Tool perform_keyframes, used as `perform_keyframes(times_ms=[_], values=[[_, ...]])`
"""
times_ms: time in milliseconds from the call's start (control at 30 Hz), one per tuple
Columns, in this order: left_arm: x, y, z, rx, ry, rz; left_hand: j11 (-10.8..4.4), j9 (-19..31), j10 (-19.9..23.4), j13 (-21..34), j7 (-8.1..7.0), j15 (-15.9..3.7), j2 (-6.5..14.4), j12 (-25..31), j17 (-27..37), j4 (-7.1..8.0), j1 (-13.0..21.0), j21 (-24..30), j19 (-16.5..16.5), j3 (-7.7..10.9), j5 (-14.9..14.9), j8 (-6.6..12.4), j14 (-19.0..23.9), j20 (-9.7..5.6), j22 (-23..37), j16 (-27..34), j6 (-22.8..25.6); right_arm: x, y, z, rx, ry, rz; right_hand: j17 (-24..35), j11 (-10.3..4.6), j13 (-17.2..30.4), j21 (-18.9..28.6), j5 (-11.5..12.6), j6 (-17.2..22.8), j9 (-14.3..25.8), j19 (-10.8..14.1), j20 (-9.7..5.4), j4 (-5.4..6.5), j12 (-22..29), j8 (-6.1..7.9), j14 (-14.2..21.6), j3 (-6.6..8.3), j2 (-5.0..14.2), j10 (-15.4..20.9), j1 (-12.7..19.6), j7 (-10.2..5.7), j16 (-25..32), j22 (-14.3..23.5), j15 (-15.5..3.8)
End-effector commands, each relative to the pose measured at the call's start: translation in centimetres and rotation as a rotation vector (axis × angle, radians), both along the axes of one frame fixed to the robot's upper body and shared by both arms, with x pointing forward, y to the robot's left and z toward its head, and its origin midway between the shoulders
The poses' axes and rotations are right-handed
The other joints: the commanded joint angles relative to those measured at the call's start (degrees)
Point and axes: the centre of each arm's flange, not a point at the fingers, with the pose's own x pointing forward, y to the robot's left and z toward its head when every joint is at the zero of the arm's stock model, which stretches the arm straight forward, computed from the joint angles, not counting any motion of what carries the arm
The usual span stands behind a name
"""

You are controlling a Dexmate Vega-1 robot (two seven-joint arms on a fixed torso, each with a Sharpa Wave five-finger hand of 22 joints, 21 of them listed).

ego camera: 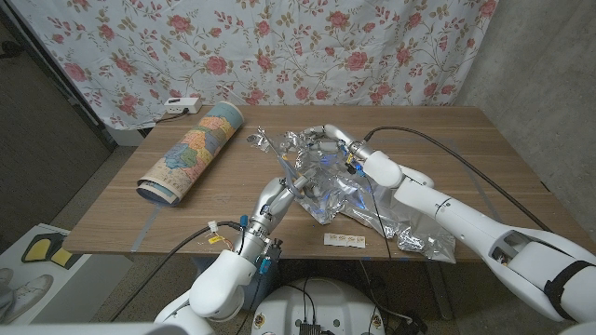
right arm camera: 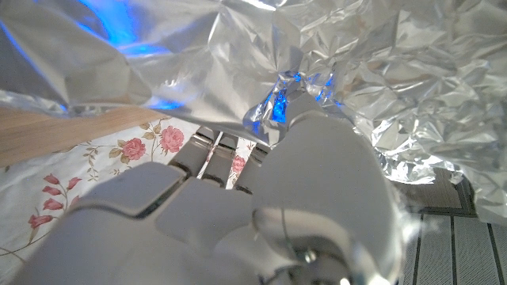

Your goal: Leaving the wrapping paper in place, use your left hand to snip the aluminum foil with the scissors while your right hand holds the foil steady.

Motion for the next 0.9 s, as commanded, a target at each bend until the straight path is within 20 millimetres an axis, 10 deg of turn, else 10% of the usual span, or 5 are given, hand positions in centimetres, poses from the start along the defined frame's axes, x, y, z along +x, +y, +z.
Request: perform_keyframes(times_ms=[33,900], values=[[0.6,1.9,-0.3,-0.042,0.007,0.044,-11.39,-0.18,11.58,1.68,-9.49,-2.47,0.55,2.16,0.41,9.91,-0.17,0.40,-0.42,10.07,0.41,-0.16,-0.48,-0.09,-0.03,-0.06,-21.50,-0.5,1.3,0.3,-0.003,-0.003,0.001,0.16,-0.17,0.22,-0.07,0.10,-0.23,0.15,0.09,-0.08,0.01,-0.02,-0.08,0.44,-0.07,0.47,0.29,0.26,0.10,-0.03,0.17,-11.04],[1.5,2.7,-1.3,-0.043,0.025,0.073,-10.47,-3.53,12.82,1.75,-9.92,-2.24,0.31,2.52,1.33,9.58,-0.52,1.55,-0.55,9.32,0.51,-1.96,0.60,-0.42,-2.12,-1.40,-20.42,-0.8,3.3,-0.4,-0.001,0.004,0.002,0.42,-0.09,0.43,-0.08,0.10,-0.27,0.16,0.06,-0.13,0.05,-0.13,-0.07,0.71,-0.14,0.48,0.44,0.24,0.09,-0.27,0.17,-11.06]])
